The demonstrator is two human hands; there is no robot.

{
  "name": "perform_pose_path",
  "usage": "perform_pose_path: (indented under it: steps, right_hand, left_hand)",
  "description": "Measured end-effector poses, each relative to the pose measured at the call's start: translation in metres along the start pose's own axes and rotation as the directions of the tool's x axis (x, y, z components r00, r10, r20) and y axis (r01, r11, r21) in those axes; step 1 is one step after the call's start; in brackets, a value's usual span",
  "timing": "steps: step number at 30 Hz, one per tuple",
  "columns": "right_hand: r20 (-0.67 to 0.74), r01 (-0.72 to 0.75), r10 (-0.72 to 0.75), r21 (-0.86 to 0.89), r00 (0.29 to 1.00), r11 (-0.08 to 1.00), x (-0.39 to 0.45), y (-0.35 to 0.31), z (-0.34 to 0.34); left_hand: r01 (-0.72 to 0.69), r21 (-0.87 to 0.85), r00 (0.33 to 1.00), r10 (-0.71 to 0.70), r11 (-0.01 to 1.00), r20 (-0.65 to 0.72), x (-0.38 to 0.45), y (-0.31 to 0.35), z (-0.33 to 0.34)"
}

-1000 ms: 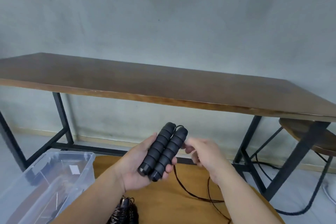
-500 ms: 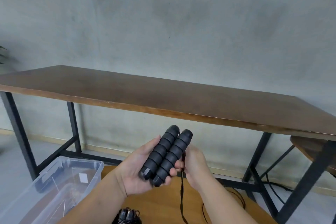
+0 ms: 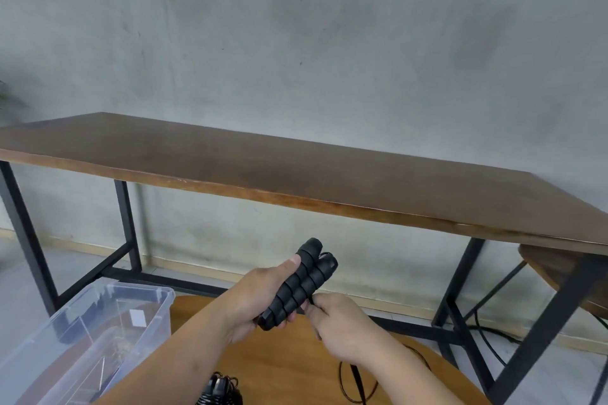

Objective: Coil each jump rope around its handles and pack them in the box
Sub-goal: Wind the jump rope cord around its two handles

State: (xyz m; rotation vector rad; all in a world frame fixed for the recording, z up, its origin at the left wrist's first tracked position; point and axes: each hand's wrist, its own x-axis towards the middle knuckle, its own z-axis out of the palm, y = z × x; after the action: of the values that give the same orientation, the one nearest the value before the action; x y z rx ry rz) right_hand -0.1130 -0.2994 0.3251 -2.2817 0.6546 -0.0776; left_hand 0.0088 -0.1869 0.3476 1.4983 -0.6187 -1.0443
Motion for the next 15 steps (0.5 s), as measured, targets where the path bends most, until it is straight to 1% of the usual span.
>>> perform_pose_path:
  steps: [2,4,6,7,8,9,11,13,15]
  right_hand:
    - [0.012,-0.005,0.006,-0.082,1.000,0.997,-0.003,0.005,-0.001]
    - [0.023,0.023,-0.020,-0.142,1.000,0.990,-0.005,0.008,-0.004]
    - [0.029,0.045,-0.041,-0.142,0.999,0.989,-0.006,0.008,-0.007]
    - [0.019,0.044,-0.043,-0.097,0.999,0.994,-0.006,0.007,-0.008]
    - [-0.001,0.027,-0.027,0.005,1.000,1.000,-0.006,0.005,-0.009]
    - [-0.016,-0.005,0.007,0.147,1.000,0.989,-0.006,0.004,-0.010]
    - [-0.026,-0.054,0.070,0.411,0.997,0.910,-0.006,0.002,-0.014]
    - [-0.037,-0.053,0.087,0.535,0.996,0.843,-0.005,0.001,-0.019]
    - [-0.067,-0.022,0.076,0.585,0.995,0.811,-0.005,0.001,-0.018]
  left_hand:
    - [0.035,-0.045,0.998,-0.033,0.998,0.045,0.003,-0.002,0.002]
    - [0.061,-0.101,0.994,-0.051,0.993,0.101,0.005,-0.005,0.002]
    - [0.074,-0.171,0.988,-0.049,0.983,0.146,0.008,-0.008,0.000]
    - [0.072,-0.210,0.985,-0.036,0.975,0.167,0.010,-0.009,-0.001]
    - [0.064,-0.252,0.981,-0.015,0.966,0.192,0.012,-0.009,-0.001]
    - [0.057,-0.298,0.977,0.008,0.953,0.215,0.013,-0.009,0.000]
    - [0.053,-0.373,0.969,0.043,0.926,0.243,0.016,-0.006,0.001]
    - [0.062,-0.413,0.966,0.050,0.909,0.255,0.018,-0.004,0.002]
    - [0.072,-0.451,0.962,0.058,0.890,0.268,0.018,-0.001,0.003]
